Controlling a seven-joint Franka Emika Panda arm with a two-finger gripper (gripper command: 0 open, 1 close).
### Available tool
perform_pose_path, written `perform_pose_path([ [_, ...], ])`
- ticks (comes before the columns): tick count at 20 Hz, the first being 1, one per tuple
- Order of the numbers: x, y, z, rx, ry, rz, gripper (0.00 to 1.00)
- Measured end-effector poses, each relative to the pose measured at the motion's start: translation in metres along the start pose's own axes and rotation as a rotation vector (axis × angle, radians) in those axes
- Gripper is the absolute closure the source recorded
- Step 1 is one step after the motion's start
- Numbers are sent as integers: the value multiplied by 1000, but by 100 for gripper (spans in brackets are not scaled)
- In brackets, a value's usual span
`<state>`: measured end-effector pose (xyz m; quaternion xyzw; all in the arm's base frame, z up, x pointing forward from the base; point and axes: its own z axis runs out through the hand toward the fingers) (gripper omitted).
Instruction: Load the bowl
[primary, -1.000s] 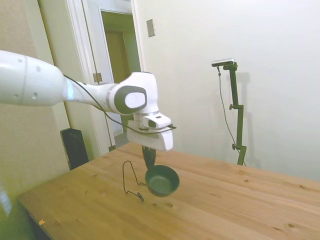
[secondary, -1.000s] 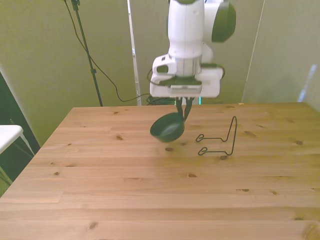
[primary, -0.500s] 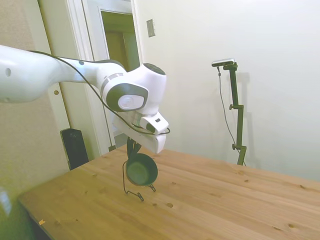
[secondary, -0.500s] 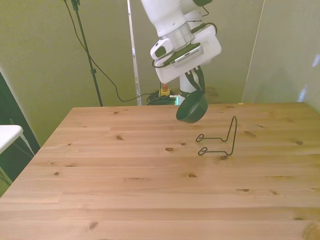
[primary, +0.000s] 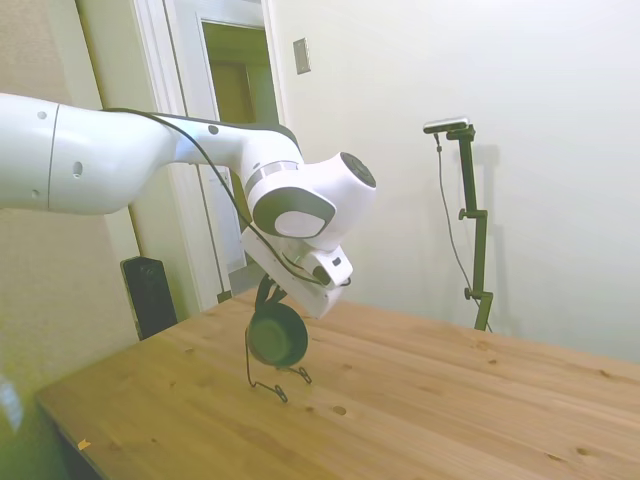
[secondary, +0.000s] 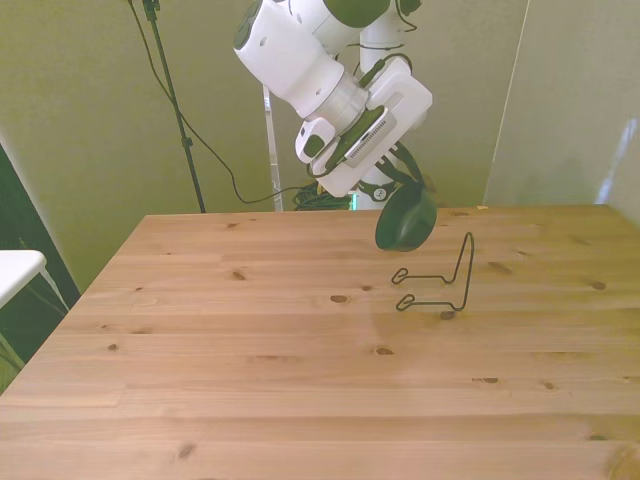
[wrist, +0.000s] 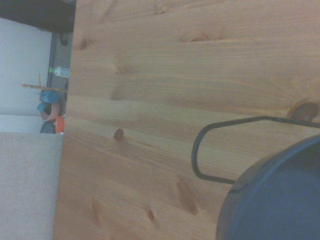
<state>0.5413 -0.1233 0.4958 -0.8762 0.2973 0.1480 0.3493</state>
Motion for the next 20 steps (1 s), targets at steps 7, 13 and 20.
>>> perform_pose_path([
  [7, 14, -14, 25, 26, -54, -6, 100],
  [13, 24, -14, 44, 16, -83, 5, 100],
  [20, 28, -12, 44, 65, -115, 20, 100],
])
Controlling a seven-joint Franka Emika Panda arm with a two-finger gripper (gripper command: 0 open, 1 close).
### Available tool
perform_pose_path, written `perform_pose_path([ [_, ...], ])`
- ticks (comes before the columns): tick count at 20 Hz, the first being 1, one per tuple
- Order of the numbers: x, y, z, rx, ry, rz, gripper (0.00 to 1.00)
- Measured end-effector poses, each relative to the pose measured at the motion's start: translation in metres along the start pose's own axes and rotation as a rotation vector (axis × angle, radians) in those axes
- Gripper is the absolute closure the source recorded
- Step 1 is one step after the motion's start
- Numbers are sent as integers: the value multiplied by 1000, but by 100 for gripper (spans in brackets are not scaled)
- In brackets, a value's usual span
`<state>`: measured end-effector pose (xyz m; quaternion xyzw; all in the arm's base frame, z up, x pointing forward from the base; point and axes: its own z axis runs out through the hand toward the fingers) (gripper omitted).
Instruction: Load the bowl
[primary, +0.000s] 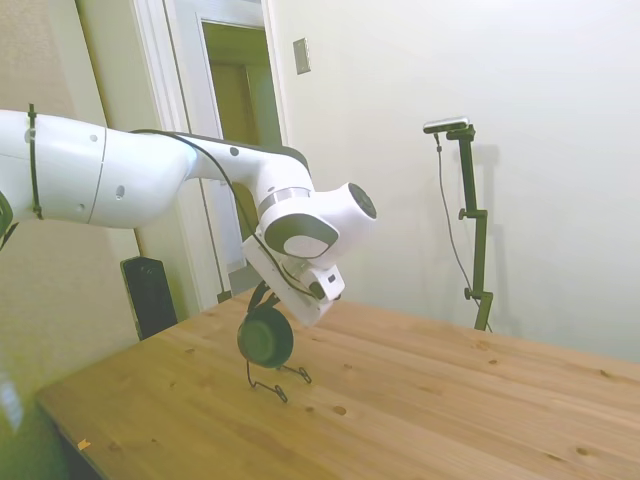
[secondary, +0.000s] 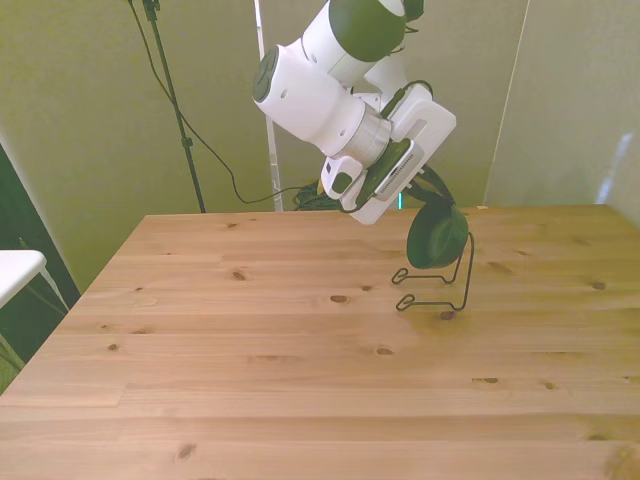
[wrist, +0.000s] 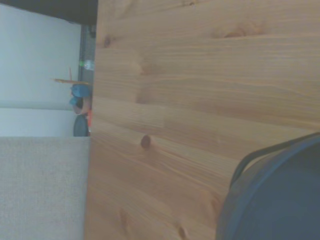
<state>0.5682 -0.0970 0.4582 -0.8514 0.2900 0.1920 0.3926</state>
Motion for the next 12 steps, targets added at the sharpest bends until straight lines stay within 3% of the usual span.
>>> perform_pose_path([
  [7, 22, 23, -14, 17, 23, 196, 100],
  [12, 11, 17, -21, 20, 42, 234, 100],
])
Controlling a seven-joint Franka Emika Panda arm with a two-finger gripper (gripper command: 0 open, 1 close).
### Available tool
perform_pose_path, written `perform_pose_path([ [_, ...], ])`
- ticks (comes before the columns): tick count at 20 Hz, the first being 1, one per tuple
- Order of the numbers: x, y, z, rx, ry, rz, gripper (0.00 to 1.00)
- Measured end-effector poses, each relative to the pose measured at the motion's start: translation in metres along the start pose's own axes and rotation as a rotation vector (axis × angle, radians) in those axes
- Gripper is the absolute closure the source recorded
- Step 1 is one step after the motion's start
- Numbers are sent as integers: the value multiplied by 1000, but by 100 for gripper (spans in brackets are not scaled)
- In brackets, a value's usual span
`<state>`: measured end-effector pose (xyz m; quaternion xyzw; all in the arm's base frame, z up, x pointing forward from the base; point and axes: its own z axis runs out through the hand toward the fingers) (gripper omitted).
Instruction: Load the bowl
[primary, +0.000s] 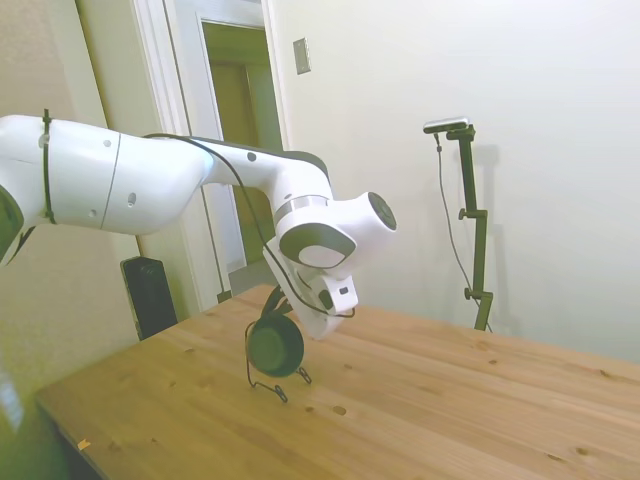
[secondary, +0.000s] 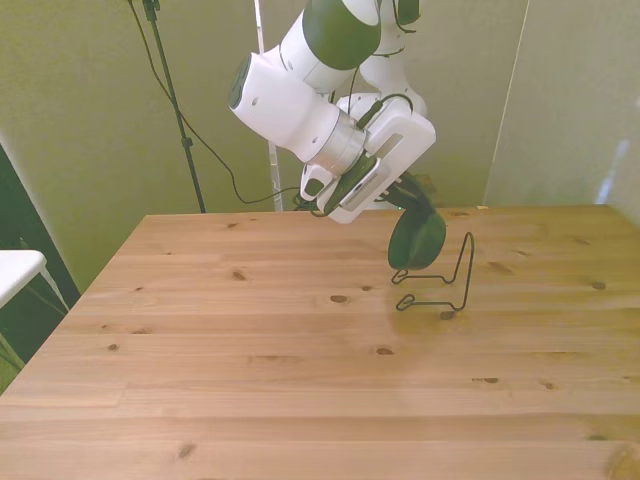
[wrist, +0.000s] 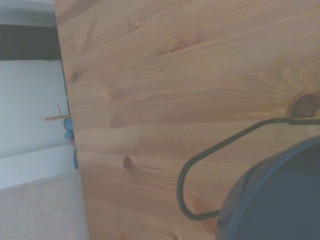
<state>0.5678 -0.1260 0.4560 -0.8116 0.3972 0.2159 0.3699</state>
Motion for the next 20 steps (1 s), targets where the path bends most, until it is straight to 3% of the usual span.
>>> perform_pose_path([
  [5, -2, -5, 8, -7, -11, -42, 100],
  [20, 15, -23, 47, -20, -39, -51, 100],
])
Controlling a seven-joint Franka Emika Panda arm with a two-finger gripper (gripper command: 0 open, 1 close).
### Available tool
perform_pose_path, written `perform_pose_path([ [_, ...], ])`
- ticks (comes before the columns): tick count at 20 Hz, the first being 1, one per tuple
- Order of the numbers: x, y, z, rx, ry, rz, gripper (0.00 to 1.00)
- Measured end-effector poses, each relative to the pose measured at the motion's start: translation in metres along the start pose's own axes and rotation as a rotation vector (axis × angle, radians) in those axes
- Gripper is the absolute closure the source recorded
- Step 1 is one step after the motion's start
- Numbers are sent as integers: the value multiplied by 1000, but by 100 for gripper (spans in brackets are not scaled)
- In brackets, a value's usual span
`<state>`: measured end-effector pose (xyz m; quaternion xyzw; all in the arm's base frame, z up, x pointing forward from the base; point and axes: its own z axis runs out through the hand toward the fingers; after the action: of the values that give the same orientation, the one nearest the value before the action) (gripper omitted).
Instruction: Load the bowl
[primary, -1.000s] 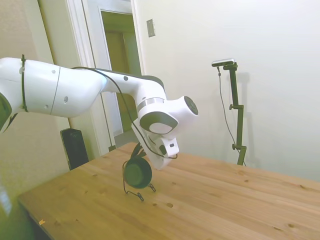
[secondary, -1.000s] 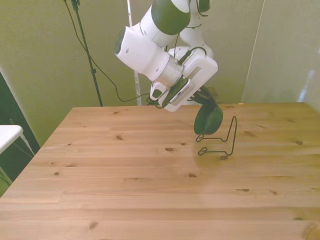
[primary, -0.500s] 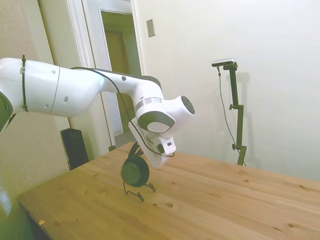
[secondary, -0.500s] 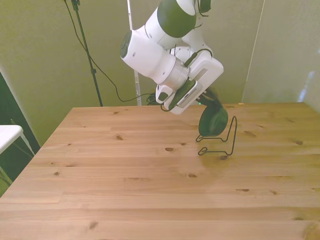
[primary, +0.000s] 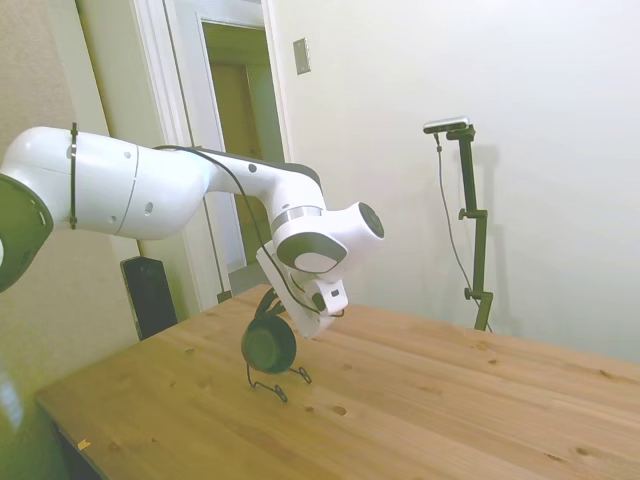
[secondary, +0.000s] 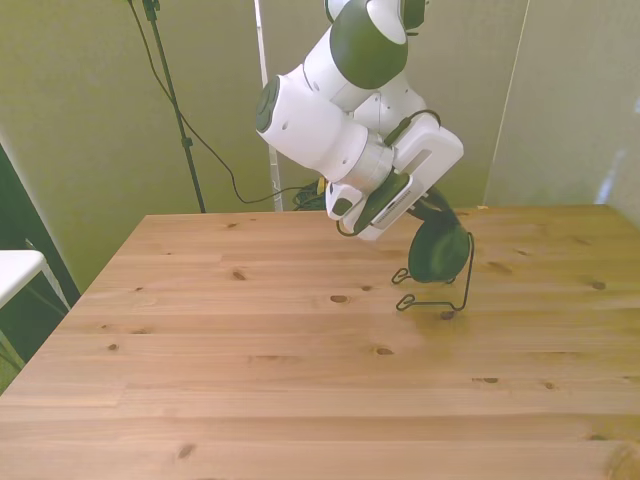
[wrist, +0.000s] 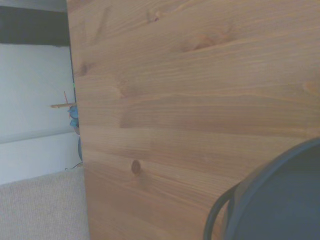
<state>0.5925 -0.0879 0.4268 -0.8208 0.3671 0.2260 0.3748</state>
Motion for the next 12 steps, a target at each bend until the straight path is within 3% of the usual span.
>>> perform_pose_path([
  [5, 20, 7, 17, -10, -9, 29, 100],
  [12, 22, 9, 17, -9, -5, 45, 100],
])
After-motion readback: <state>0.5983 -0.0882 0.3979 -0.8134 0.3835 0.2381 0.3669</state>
